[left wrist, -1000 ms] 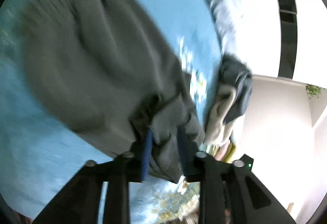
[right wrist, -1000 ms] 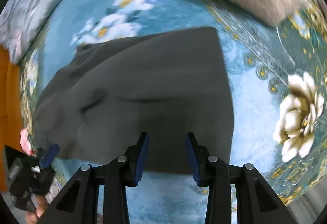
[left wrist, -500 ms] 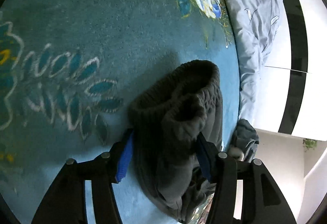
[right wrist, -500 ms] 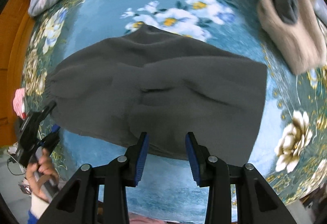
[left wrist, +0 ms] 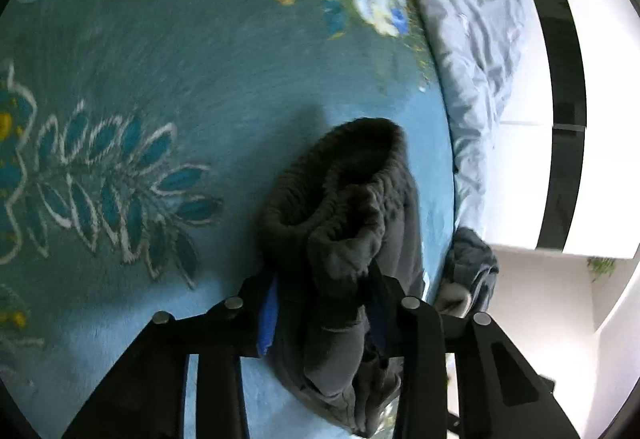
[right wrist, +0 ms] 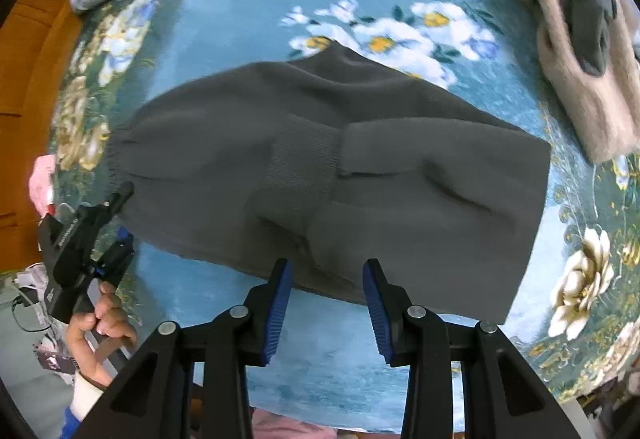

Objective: Fold clothes

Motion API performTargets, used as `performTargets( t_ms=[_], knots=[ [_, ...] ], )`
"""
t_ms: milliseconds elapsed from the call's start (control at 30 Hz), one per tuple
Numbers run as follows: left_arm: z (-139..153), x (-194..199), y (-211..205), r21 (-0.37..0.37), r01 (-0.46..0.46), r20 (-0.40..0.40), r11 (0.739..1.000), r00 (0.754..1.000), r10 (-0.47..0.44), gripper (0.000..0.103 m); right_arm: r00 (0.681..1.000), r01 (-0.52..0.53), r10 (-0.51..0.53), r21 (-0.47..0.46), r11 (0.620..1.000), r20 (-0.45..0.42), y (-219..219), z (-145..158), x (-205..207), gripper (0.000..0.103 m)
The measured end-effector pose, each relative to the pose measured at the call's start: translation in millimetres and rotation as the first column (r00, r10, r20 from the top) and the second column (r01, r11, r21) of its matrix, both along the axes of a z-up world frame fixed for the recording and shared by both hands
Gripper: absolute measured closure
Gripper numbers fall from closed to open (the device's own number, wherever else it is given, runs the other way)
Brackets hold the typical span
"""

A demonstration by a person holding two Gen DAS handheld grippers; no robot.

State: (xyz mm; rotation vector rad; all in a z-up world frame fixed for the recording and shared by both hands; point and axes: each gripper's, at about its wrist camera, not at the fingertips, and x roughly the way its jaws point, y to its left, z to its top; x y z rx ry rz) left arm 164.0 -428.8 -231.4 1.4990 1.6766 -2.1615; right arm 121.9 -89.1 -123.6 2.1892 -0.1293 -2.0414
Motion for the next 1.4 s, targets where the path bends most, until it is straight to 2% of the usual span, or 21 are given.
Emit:
performTargets(
  t_ms=[100, 233, 300, 367, 467, 567, 633, 700, 833, 867, 1000, 1033, 1133, 1233, 1333, 1400],
  knots=[
    [37, -11, 17, -0.093, 0.069, -0.033, 0.993, 0.997, -0.072, 0.066, 1.000, 0.000, -0.001, -0.029, 1.000, -0.026, 4, 10, 2, 0.062],
    [89, -19, 49, -0.236, 0.167, -0.060, 0.957, 0.981, -0.186, 0.067, 0.997, 0.061, -0.065, -0.076, 0.995, -0.051, 31, 21, 9, 0.062],
    [118, -26, 73, -0.313, 0.213, -0.064, 0.926, 0.968, -0.244, 0.068, 0.993, 0.097, -0.104, -0.099, 0.990, -0.062, 51, 27, 13, 0.062],
    [149, -25, 103, -0.401, 0.263, -0.061, 0.878, 0.948, -0.312, 0.068, 0.987, 0.131, -0.140, -0.116, 0.985, -0.073, 72, 31, 15, 0.062],
    [191, -18, 158, -0.537, 0.346, -0.041, 0.769, 0.900, -0.434, 0.068, 0.973, 0.195, -0.210, -0.150, 0.969, -0.093, 111, 38, 20, 0.062],
    [216, -13, 221, -0.650, 0.413, 0.007, 0.638, 0.843, -0.538, 0.068, 0.958, 0.245, -0.267, -0.182, 0.952, -0.108, 147, 42, 27, 0.062],
    [220, -13, 269, -0.707, 0.457, 0.059, 0.540, 0.799, -0.598, 0.068, 0.948, 0.273, -0.298, -0.194, 0.942, -0.112, 172, 42, 33, 0.062],
    [218, -10, 305, -0.747, 0.487, 0.117, 0.452, 0.766, -0.633, 0.068, 0.936, 0.307, -0.334, -0.206, 0.929, -0.112, 198, 40, 41, 0.062],
    [208, -4, 377, -0.821, 0.522, 0.245, 0.232, 0.689, -0.683, 0.068, 0.902, 0.394, -0.422, -0.235, 0.889, -0.086, 247, 28, 55, 0.062],
    [204, -6, 385, -0.826, 0.524, 0.262, 0.207, 0.683, -0.681, 0.068, 0.893, 0.416, -0.444, -0.241, 0.877, -0.076, 257, 24, 58, 0.062],
    [189, 1, 436, -0.854, 0.518, 0.348, 0.054, 0.644, -0.682, 0.068, 0.861, 0.483, -0.507, -0.250, 0.839, -0.039, 290, 5, 74, 0.062],
    [185, 2, 444, -0.853, 0.521, 0.368, 0.022, 0.632, -0.683, 0.068, 0.857, 0.492, -0.515, -0.250, 0.834, -0.031, 295, 1, 76, 0.062],
    [158, 5, 467, -0.832, 0.547, 0.450, -0.089, 0.573, -0.685, 0.067, 0.854, 0.500, -0.520, -0.245, 0.830, -0.020, 301, -5, 76, 0.062],
    [139, 12, 481, -0.806, 0.568, 0.514, -0.165, 0.534, -0.671, 0.065, 0.851, 0.508, -0.526, -0.240, 0.827, -0.010, 308, -12, 77, 0.062],
    [131, 18, 487, -0.784, 0.592, 0.536, -0.185, 0.497, -0.682, 0.057, 0.847, 0.517, -0.531, -0.235, 0.823, 0.000, 315, -18, 77, 0.062],
    [130, 22, 489, -0.778, 0.602, 0.531, -0.181, 0.474, -0.703, 0.050, 0.845, 0.522, -0.535, -0.231, 0.821, 0.007, 319, -23, 78, 0.062]
  ],
)
